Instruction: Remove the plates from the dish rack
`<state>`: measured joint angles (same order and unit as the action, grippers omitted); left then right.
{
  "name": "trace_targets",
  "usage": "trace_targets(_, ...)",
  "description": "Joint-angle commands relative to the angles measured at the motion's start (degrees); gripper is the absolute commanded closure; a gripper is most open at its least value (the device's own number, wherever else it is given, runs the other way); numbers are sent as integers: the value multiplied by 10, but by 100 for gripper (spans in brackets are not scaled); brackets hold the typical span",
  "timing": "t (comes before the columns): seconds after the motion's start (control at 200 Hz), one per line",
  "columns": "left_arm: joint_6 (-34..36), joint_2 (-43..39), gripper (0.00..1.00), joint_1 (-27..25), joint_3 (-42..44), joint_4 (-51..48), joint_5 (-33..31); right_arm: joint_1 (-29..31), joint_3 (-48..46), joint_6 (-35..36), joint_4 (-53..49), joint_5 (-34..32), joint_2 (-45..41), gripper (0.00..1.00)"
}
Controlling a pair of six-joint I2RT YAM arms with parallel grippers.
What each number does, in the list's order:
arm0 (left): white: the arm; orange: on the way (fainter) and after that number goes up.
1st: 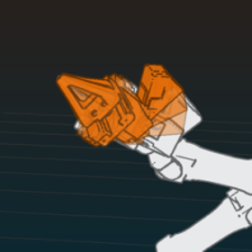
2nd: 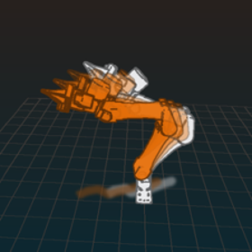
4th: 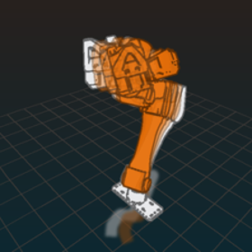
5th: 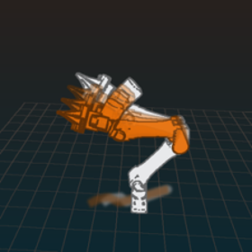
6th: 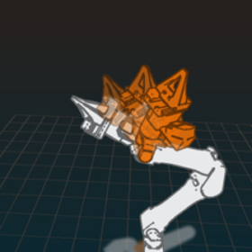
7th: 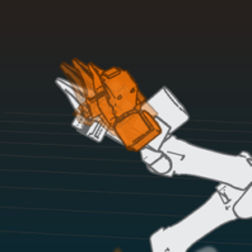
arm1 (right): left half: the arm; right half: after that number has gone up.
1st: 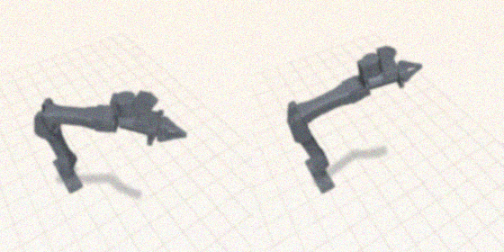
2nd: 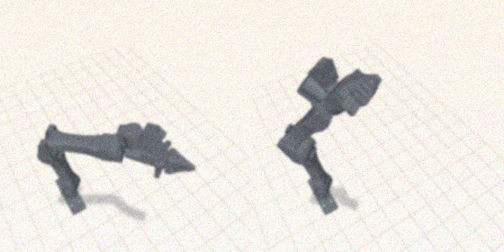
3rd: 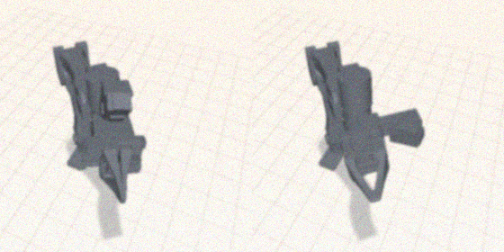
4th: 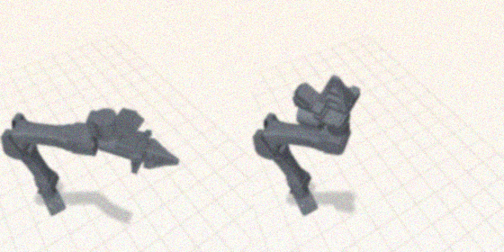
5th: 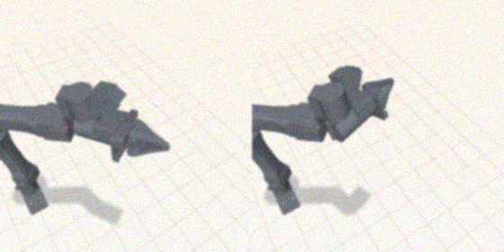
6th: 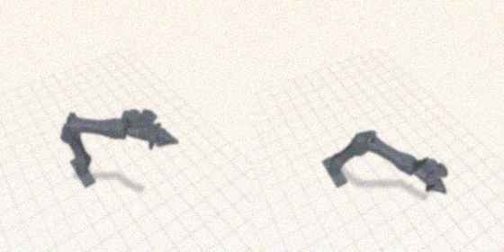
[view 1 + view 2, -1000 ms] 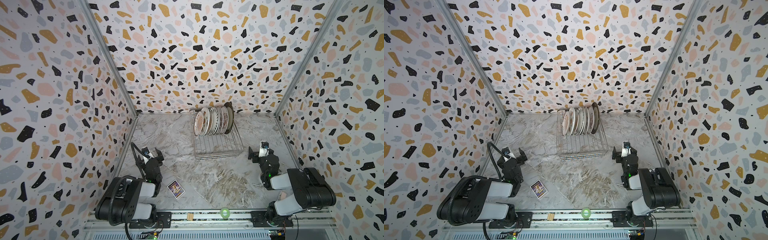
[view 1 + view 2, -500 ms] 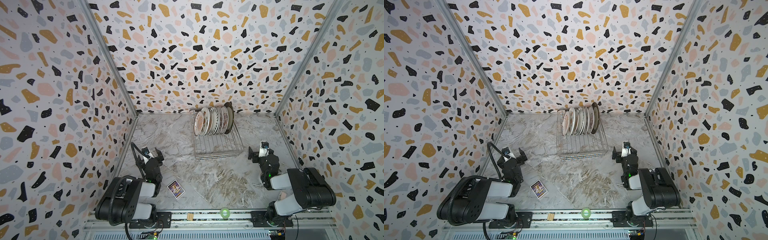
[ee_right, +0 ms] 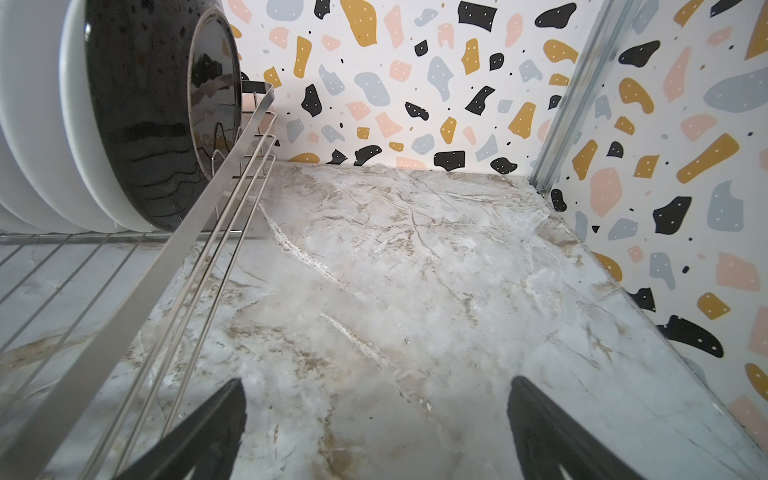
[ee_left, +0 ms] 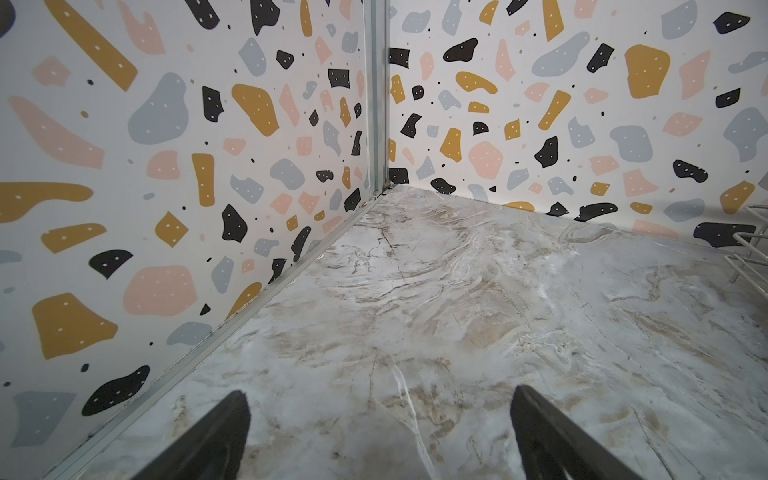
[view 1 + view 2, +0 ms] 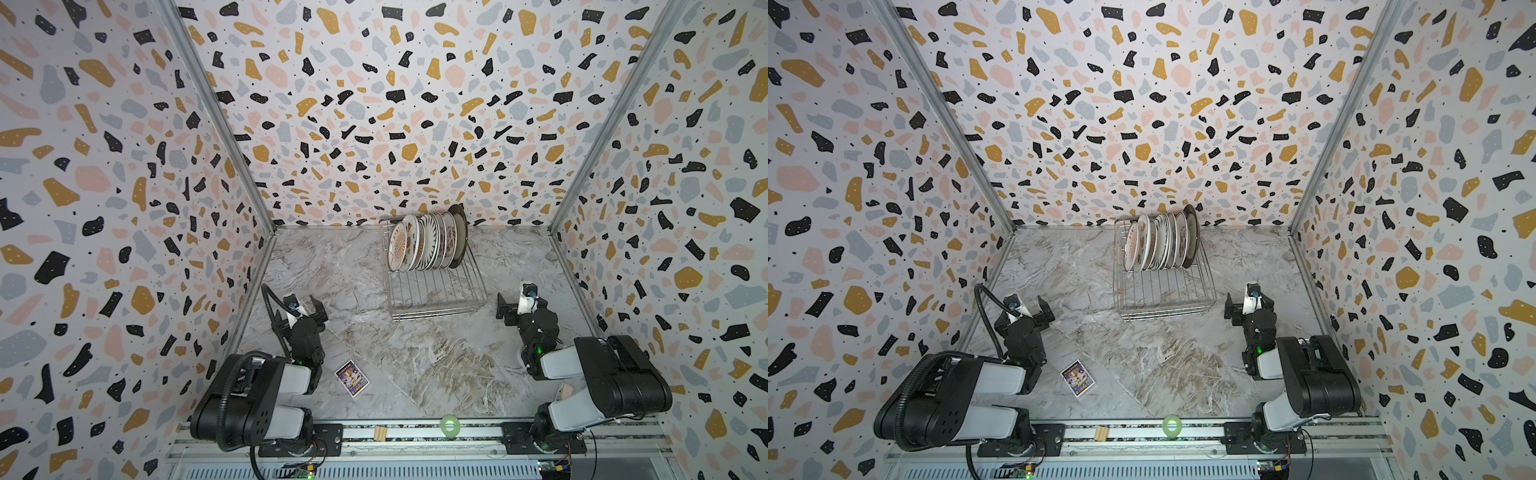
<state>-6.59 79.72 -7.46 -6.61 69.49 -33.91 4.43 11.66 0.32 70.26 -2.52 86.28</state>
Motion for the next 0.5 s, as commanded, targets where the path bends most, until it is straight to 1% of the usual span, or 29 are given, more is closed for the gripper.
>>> trace_targets(0.0, 9, -6, 1, -2, -5, 25, -3, -3, 6, 4, 3, 3, -11, 1)
trace_targets(0.115, 19, -26, 0, -2, 2, 23, 17, -3, 0, 6, 12, 12, -16, 1)
trace_targets(0.19, 21, -54, 1, -2, 9, 12, 24, -3, 0, 13, -13, 25, -42, 1)
trace_targets(0.3, 19, -92, 0, -2, 15, -11, 22, -1, 3, 16, -37, 24, -68, 1)
trace_targets(0.37, 21, -131, 0, -2, 16, -42, 29, 0, 19, 17, -74, 25, -82, 1)
trace_targets(0.496, 7, -233, 1, -2, 8, -114, 41, 5, 36, 39, -132, 62, -124, 1)
